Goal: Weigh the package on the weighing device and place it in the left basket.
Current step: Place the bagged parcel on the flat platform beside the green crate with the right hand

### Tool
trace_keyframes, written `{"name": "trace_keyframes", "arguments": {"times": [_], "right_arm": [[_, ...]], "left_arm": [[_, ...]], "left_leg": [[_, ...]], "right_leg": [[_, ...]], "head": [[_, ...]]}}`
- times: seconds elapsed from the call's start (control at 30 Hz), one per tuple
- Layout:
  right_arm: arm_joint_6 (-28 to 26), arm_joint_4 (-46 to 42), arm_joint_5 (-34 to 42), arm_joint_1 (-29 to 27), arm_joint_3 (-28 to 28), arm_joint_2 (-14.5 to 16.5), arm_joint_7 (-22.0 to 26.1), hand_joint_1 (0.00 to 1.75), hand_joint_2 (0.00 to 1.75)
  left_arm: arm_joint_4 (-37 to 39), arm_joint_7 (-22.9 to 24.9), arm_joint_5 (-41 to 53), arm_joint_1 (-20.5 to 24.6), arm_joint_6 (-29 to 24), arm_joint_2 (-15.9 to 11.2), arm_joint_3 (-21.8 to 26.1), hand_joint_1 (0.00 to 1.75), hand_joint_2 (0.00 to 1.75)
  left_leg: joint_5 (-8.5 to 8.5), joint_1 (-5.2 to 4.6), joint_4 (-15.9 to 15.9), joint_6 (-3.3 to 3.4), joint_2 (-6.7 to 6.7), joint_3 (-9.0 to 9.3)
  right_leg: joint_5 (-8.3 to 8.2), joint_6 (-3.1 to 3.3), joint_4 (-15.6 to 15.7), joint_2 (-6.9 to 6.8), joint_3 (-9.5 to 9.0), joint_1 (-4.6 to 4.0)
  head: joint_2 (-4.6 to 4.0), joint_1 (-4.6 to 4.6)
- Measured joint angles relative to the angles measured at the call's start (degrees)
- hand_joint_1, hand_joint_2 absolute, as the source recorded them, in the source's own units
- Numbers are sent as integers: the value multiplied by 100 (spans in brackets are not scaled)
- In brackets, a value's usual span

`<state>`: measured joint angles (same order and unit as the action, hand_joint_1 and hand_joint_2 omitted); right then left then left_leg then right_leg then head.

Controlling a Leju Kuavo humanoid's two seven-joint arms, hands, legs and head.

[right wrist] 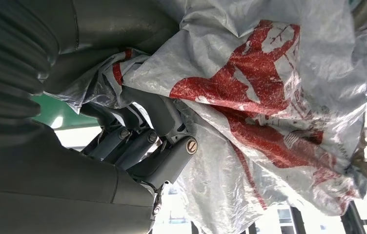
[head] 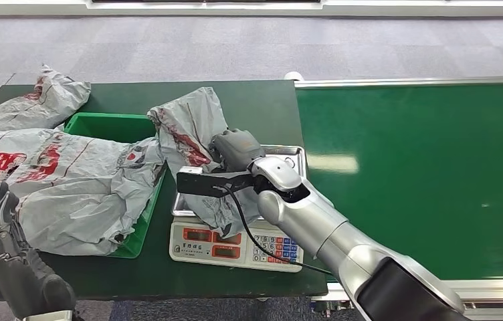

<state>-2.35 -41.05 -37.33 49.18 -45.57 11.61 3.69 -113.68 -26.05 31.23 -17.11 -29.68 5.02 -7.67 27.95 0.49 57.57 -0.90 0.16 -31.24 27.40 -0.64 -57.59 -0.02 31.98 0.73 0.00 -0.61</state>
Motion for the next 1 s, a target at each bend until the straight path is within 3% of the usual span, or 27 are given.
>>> {"name": "trace_keyframes", "arguments": {"times": [0.17,0.3,0.47,0.6,1.0], "right_arm": [[-247,-63,-547,-21,-1,-259,-242,175,175],[-282,-276,-909,-119,5,-463,-359,0,175],[-162,-319,-1037,-149,36,-549,-385,0,175],[-149,-319,-1064,-151,61,-569,-372,0,0],[-132,-715,-760,-279,392,-718,-272,0,0]], "left_arm": [[-10,-93,-10,-127,-14,1,2,0,0],[-43,-134,-40,-196,-12,-1,14,0,0],[-48,-122,-19,-195,0,1,15,0,0],[-48,-121,20,-195,0,1,15,0,0],[-48,-138,52,-208,-66,1,15,0,0]], "left_leg": [[0,0,0,0,0,-1],[0,-1,1,0,0,-2],[0,-1,1,0,1,-2],[-1,0,1,-1,1,-2],[-1,-1,1,-1,0,-3]], "right_leg": [[-2,1,1,-1,1,1],[-4,2,1,1,3,1],[-5,2,1,2,5,-2],[-6,2,1,3,5,-3],[-6,2,1,2,5,-1]], "head": [[0,1],[0,1],[0,0],[0,0],[0,1]]}}
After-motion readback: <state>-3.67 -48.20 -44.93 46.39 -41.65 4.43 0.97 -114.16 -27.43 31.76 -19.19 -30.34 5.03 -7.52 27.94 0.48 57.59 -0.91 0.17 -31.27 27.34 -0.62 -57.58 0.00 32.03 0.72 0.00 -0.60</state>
